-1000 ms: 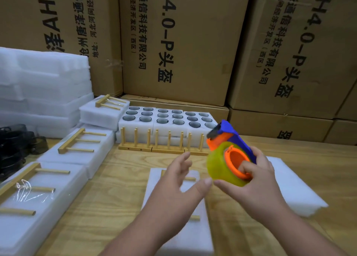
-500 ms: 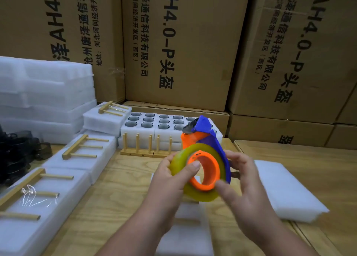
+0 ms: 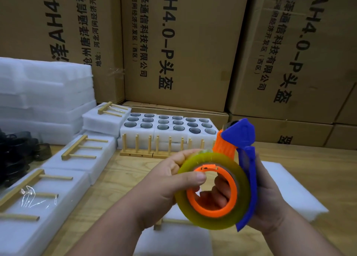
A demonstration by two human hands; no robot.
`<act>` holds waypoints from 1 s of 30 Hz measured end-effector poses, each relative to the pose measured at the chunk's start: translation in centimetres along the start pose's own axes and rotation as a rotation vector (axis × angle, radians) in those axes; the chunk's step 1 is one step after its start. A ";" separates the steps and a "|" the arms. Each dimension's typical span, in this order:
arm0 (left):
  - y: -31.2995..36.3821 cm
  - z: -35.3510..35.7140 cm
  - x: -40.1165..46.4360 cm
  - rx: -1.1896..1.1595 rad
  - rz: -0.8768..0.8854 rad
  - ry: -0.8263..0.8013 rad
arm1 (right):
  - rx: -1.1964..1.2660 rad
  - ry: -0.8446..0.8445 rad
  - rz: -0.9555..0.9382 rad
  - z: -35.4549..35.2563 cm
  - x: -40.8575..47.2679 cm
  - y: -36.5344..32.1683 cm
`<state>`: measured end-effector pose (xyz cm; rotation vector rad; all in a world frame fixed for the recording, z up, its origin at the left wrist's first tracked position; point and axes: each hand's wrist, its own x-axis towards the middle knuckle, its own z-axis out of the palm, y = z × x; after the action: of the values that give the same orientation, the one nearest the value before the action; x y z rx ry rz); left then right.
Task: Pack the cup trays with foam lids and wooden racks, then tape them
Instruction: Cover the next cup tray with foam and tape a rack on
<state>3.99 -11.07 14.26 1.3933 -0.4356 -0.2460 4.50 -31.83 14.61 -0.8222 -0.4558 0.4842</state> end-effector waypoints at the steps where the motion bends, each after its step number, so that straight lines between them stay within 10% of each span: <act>1: -0.1 -0.2 -0.1 0.007 -0.002 0.003 | -0.028 0.027 -0.061 -0.1 -0.2 -0.2; 15: 2.1 3.0 -0.5 0.711 0.213 0.408 | -0.305 0.166 -0.047 -0.8 -0.5 1.2; 30: 1.0 2.5 0.2 0.234 0.113 0.401 | -0.714 0.245 -0.071 -0.5 -0.7 1.0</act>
<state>2.99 -13.18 15.59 1.5956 -0.2116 0.1825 3.98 -31.97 13.38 -1.5274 -0.4300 0.1384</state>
